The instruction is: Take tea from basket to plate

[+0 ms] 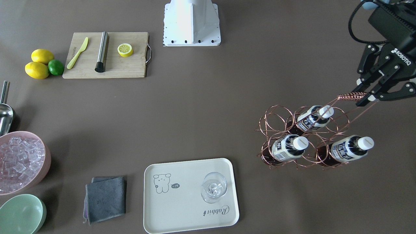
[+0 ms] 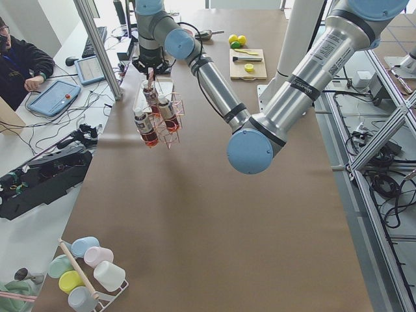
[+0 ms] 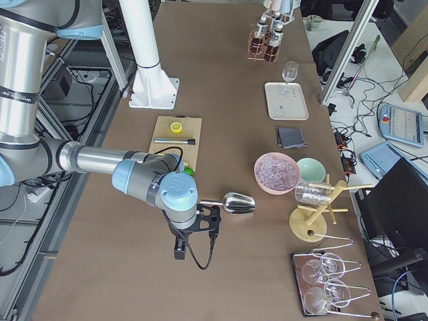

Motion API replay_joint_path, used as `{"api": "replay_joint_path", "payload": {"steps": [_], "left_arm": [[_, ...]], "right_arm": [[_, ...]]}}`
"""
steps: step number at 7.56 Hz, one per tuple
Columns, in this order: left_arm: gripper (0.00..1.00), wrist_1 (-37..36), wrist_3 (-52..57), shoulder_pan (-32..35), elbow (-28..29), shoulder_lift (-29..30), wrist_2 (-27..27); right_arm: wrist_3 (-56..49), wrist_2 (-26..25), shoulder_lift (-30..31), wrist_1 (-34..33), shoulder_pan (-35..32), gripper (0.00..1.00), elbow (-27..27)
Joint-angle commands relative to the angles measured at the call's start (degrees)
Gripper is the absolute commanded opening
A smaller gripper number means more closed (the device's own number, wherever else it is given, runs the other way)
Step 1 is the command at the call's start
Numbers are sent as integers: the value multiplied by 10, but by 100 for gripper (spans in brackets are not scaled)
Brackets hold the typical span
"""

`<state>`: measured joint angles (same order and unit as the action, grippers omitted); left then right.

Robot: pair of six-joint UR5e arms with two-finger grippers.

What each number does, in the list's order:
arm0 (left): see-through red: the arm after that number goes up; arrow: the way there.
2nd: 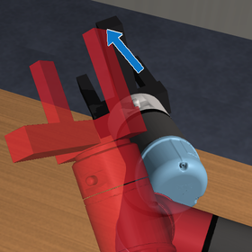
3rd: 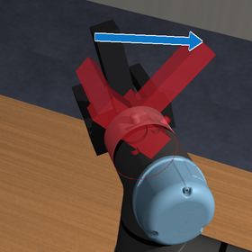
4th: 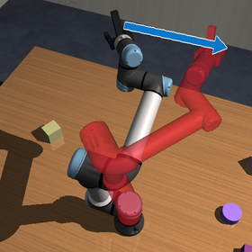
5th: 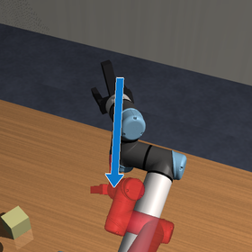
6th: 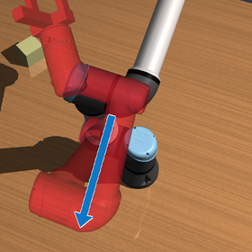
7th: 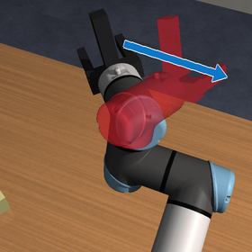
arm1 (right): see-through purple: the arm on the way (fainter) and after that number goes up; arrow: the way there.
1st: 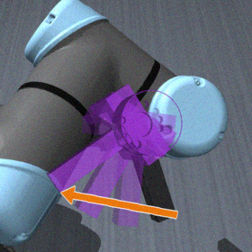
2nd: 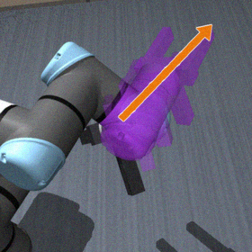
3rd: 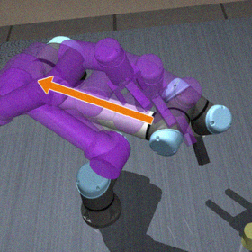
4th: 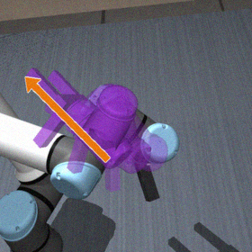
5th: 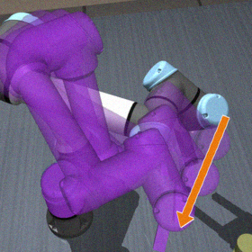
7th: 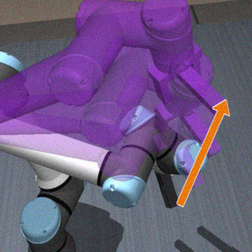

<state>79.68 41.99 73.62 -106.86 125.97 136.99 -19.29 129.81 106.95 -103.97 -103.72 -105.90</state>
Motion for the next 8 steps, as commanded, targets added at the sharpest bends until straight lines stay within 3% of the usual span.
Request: {"api": "replay_joint_path", "payload": {"steps": [1, 4, 8], "left_arm": [[0, -26, -89, -84, -61, 9, -10], [0, -28, -244, -188, -133, 10, -48], [0, -28, -289, -251, -127, 58, -74]], "right_arm": [[1, 1, -1, 0, 0, 100, 1], [-1, -3, 7, -3, -2, 100, 1], [14, 10, 10, -6, 0, 100, -1]]}}
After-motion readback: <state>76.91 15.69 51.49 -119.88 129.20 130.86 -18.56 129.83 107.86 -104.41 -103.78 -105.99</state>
